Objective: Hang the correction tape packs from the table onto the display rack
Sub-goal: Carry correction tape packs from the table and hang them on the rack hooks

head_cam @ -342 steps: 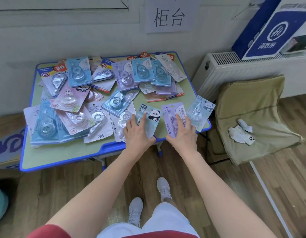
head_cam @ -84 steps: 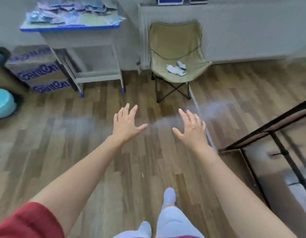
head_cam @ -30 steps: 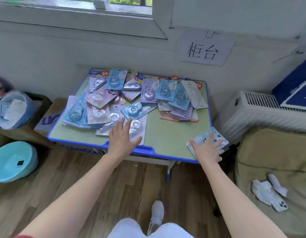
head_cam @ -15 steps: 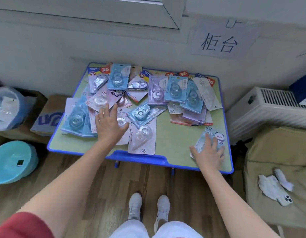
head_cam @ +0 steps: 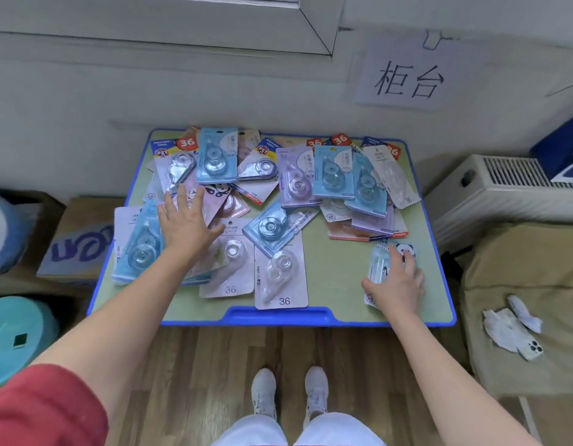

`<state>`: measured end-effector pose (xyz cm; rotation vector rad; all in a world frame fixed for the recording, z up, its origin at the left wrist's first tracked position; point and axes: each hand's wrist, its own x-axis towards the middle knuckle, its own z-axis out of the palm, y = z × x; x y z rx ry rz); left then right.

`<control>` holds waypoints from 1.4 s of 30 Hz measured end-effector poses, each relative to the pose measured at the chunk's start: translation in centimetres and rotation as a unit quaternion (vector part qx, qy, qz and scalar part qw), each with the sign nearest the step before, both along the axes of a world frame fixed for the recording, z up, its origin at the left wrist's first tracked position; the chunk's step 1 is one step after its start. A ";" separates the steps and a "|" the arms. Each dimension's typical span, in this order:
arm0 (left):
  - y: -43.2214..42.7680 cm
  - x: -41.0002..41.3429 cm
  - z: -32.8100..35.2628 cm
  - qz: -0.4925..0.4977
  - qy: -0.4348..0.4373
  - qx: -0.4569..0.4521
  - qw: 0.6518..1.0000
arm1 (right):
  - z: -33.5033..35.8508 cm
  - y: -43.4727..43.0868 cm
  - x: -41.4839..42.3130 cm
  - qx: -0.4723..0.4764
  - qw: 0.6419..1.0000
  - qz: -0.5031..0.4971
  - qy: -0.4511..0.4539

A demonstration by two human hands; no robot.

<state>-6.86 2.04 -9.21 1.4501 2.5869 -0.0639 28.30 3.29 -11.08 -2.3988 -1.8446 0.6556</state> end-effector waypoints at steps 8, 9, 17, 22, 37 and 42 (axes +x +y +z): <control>1.0 -1.5 -0.6 -0.018 0.001 0.015 1.000 | 0.4 -0.4 -0.7 -0.002 1.000 -0.013 0.017; 1.0 -1.5 -0.6 -0.014 0.000 0.020 1.000 | 0.5 -0.5 -0.7 -0.003 1.000 -0.015 0.018; -0.4 -1.1 0.7 -0.015 0.022 0.038 0.999 | 1.4 -1.8 -1.9 0.013 0.999 -0.026 0.021; -2.5 -0.2 1.7 -0.008 0.011 0.031 0.999 | 1.9 -3.7 -2.7 0.019 0.999 -0.013 0.033; -16.6 11.4 2.3 -0.021 -0.059 0.081 0.995 | 3.2 -15.4 1.7 0.083 0.984 0.101 0.124; -20.0 16.7 1.8 -0.090 -0.064 0.063 0.992 | 3.5 -21.5 5.4 0.084 0.986 0.080 0.116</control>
